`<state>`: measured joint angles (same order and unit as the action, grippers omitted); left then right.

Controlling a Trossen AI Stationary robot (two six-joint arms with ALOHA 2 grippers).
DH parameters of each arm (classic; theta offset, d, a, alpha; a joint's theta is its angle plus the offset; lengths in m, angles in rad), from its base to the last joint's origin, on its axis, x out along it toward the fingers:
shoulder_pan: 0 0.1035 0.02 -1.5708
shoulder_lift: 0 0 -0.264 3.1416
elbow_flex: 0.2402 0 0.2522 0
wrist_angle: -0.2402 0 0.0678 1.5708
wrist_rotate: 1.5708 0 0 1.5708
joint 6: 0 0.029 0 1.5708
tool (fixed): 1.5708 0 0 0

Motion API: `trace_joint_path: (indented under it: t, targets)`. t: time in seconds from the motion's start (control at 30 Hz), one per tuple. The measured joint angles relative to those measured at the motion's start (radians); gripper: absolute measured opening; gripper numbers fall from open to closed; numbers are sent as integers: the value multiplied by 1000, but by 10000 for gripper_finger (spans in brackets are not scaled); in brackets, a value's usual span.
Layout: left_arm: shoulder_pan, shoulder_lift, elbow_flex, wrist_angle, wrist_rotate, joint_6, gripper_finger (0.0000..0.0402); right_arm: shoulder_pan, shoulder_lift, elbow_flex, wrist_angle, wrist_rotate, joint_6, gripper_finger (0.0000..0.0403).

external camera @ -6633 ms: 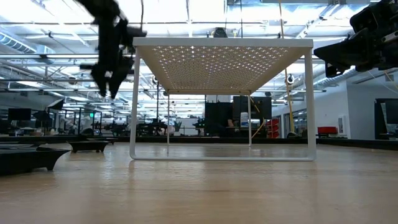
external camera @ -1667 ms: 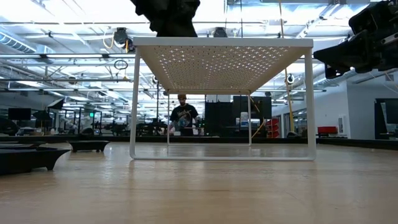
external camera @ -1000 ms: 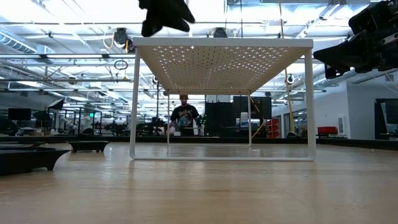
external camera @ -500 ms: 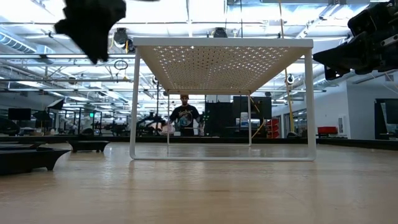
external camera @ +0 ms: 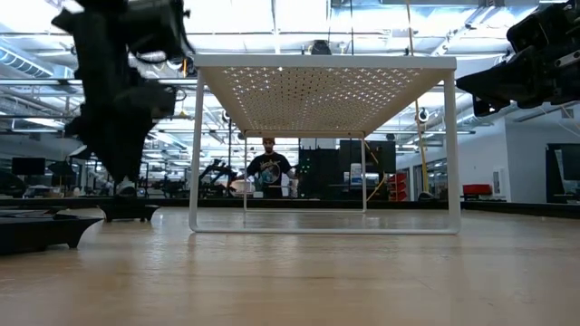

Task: Pick & Place Mini shaped plates
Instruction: Stack the black square plate on top of the other black square plate on the shelf

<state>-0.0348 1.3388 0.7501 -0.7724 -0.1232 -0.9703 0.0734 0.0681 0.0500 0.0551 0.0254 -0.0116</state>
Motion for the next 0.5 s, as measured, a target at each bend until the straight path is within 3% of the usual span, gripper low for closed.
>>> trace_joint_path:
  t: [0.33, 0.5]
  targets:
    - [52, 0, -119, 192, 97, 62, 168, 0, 0, 0, 0, 0, 0, 0]
    - [53, 6, -130, 200, 97, 87, 168, 0, 0, 0, 0, 0, 0, 0]
